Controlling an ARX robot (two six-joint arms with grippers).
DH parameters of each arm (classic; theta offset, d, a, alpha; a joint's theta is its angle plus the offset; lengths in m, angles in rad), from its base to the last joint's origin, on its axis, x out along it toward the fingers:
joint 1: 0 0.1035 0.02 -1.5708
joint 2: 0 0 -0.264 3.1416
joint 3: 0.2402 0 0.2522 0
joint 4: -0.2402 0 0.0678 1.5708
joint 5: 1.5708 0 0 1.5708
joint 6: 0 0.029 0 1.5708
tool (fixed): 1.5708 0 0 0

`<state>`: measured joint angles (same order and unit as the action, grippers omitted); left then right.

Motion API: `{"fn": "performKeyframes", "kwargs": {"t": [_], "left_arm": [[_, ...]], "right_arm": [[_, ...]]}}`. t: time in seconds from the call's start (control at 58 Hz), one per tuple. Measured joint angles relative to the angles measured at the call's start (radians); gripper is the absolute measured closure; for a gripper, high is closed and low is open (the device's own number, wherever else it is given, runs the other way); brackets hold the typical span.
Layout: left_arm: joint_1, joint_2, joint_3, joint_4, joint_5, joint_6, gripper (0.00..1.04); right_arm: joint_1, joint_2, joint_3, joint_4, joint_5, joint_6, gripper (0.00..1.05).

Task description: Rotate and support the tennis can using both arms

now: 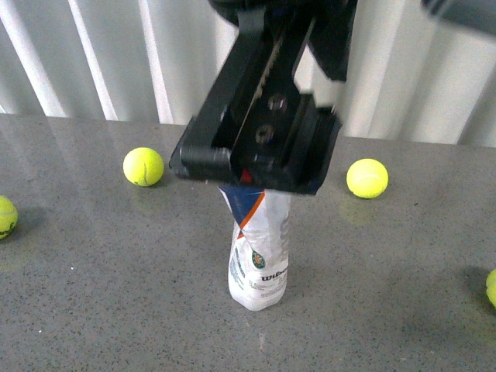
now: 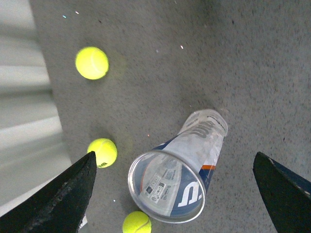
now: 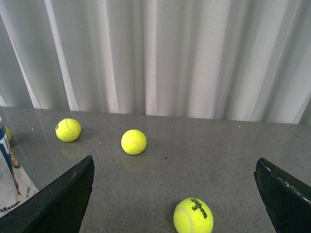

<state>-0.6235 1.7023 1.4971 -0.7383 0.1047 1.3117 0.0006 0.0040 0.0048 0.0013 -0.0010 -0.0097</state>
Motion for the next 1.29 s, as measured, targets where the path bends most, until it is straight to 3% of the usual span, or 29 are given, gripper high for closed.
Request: {"fn": "performKeyframes", "kwargs": {"t": [0.121,0.224,0.293,0.397,0.5,0.603,0.672,0.707,0.81,0.948,1.121,1.293], "left_arm": [[0.045,-0.130,0.000,0.136,0.143,-0.180,0.07],[0.116,-0.208,0.000,0.276,0.191,-0.376,0.07],[0.243,-0.311,-0.036,0.431,0.227,-0.610,0.07],[0.416,-0.431,-0.134,0.539,0.298,-0.876,0.07],[0.684,-0.585,-0.306,0.590,0.455,-1.150,0.07],[0.950,-0.666,-0.441,0.602,0.611,-1.305,0.07],[1.098,-0.718,-0.566,0.753,0.498,-1.320,0.18],[1.123,-0.743,-0.627,0.816,0.446,-1.320,0.23],[1.113,-0.840,-0.811,0.922,0.340,-1.320,0.41],[0.990,-0.980,-1.022,0.984,0.254,-1.317,0.72],[0.898,-1.080,-1.156,1.018,0.162,-1.319,1.02],[0.827,-1.160,-1.256,1.028,0.085,-1.316,1.01]], "right_arm": [[0.000,0.000,0.000,0.000,0.000,0.000,0.07],[0.000,0.000,0.000,0.000,0.000,0.000,0.07],[0.000,0.000,0.000,0.000,0.000,0.000,0.07],[0.000,0.000,0.000,0.000,0.000,0.000,0.07],[0.000,0.000,0.000,0.000,0.000,0.000,0.07],[0.000,0.000,0.000,0.000,0.000,0.000,0.07],[0.000,0.000,0.000,0.000,0.000,0.000,0.07],[0.000,0.000,0.000,0.000,0.000,0.000,0.07],[0.000,0.000,0.000,0.000,0.002,0.000,0.07],[0.000,0.000,0.000,-0.001,0.001,0.000,0.07],[0.000,0.000,0.000,-0.001,0.002,0.000,0.07],[0.000,0.000,0.000,-0.001,0.000,0.000,0.07]]}}
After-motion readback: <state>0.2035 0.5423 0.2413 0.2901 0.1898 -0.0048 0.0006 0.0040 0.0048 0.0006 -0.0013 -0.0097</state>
